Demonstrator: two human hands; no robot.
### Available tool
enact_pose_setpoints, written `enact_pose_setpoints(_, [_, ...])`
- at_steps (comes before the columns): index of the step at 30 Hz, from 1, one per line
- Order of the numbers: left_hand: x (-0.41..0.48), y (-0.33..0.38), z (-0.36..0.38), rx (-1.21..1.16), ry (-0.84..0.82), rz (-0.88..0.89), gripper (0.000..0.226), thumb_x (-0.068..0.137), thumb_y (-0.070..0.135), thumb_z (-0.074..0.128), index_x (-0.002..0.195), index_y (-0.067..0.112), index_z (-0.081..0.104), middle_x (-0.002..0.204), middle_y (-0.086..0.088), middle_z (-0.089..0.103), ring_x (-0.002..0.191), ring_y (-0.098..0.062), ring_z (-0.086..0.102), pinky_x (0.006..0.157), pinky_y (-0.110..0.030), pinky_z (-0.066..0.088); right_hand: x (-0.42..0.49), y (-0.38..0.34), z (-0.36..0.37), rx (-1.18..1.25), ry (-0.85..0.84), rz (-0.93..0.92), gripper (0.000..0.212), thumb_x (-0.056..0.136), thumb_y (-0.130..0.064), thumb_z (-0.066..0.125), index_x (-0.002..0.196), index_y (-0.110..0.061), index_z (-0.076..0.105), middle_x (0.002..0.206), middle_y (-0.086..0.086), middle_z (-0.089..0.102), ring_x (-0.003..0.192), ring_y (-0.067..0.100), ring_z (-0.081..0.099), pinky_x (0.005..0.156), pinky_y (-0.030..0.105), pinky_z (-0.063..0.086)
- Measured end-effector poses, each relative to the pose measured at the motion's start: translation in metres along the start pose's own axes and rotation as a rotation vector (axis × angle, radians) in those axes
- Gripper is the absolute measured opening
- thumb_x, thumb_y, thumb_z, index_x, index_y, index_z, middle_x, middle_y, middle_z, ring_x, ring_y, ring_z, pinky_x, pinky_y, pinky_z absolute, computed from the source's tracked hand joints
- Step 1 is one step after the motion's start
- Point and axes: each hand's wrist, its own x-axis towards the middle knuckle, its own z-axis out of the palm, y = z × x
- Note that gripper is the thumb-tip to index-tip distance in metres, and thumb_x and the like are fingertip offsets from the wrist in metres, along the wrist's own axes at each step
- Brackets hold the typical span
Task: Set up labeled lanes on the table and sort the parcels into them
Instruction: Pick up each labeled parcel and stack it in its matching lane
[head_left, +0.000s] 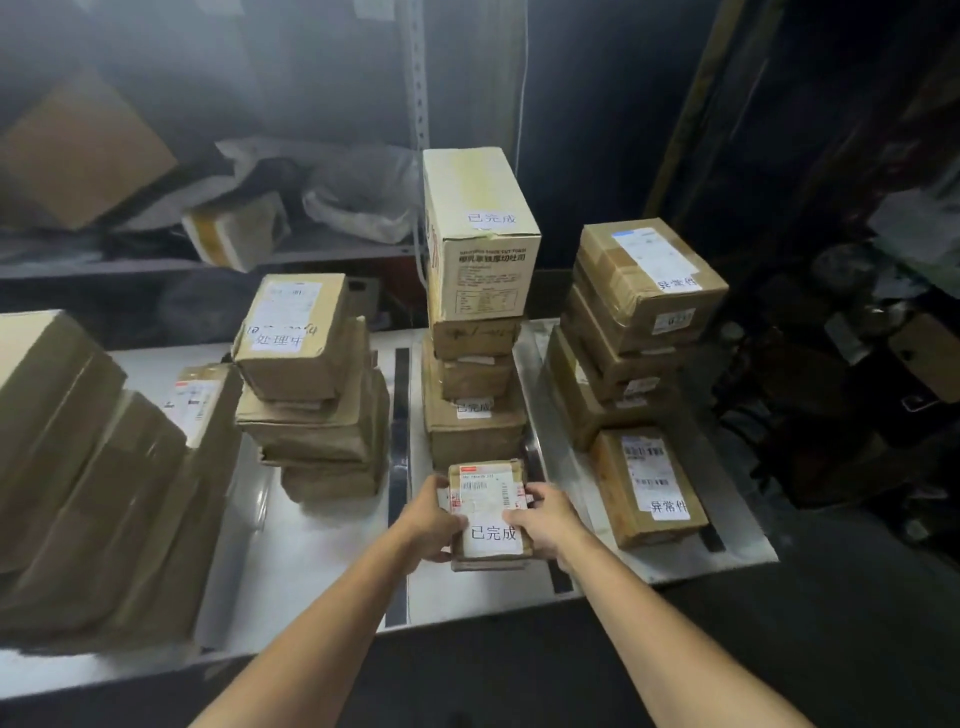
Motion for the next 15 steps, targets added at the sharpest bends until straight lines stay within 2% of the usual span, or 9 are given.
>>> enact_pose_setpoints(3, [0.014,-0.001,0.004,-0.007,0.040,-0.044,0.057,0.093,-0.005,0.059,0.133,0.030,0.039,0.107,-0.007,0.066,0.097,-0.024,0.069,0.060,-0.037,0.060,0.016,0.000,0.001,-0.031,-0.027,0.016,0.059,0.090,-0.007,0.070,0.142,-0.021,0.044,0.126,0.005,0.067,0.100,0.020,0.071,0.077,0.039,0.063])
enact_pose_setpoints(7, [0.034,-0.002,0.010,0.012,0.108,-0.073,0.057,0.091,-0.007,0.058,0.135,0.026,0.040,0.114,-0.008,0.065,0.106,-0.029,0.067,0.076,-0.048,0.063,0.038,-0.002,-0.001,-0.030,-0.091,0.041,0.060,0.091,0.000,0.066,0.143,-0.016,0.041,0.131,0.008,0.064,0.105,0.024,0.069,0.060,0.027,0.059])
enact_pose_setpoints(11, [0.051,0.003,0.015,0.031,0.142,-0.083,0.059,0.093,-0.006,0.057,0.140,0.025,0.038,0.125,-0.010,0.063,0.114,-0.031,0.064,0.084,-0.049,0.061,0.064,-0.006,-0.006,-0.082,-0.106,0.043,0.053,0.090,-0.001,0.067,0.136,-0.015,0.045,0.127,0.005,0.065,0.107,0.023,0.068,0.081,0.040,0.062])
enact_pose_setpoints(13, [0.059,0.006,0.017,0.021,0.153,-0.088,0.058,0.094,-0.008,0.055,0.139,0.024,0.039,0.121,-0.010,0.064,0.111,-0.031,0.065,0.077,-0.046,0.062,0.075,-0.009,-0.008,-0.088,-0.121,0.044,0.056,0.090,-0.001,0.067,0.137,-0.017,0.043,0.125,0.003,0.065,0.106,0.022,0.067,0.081,0.039,0.062])
enact_pose_setpoints(15, [0.066,0.009,0.016,0.010,0.160,-0.100,0.058,0.095,-0.008,0.053,0.138,0.025,0.038,0.115,-0.010,0.065,0.107,-0.031,0.066,0.071,-0.043,0.062,0.082,-0.014,-0.009,-0.076,-0.143,0.047,0.060,0.090,0.001,0.066,0.141,-0.018,0.040,0.123,0.003,0.064,0.104,0.021,0.066,0.071,0.032,0.061])
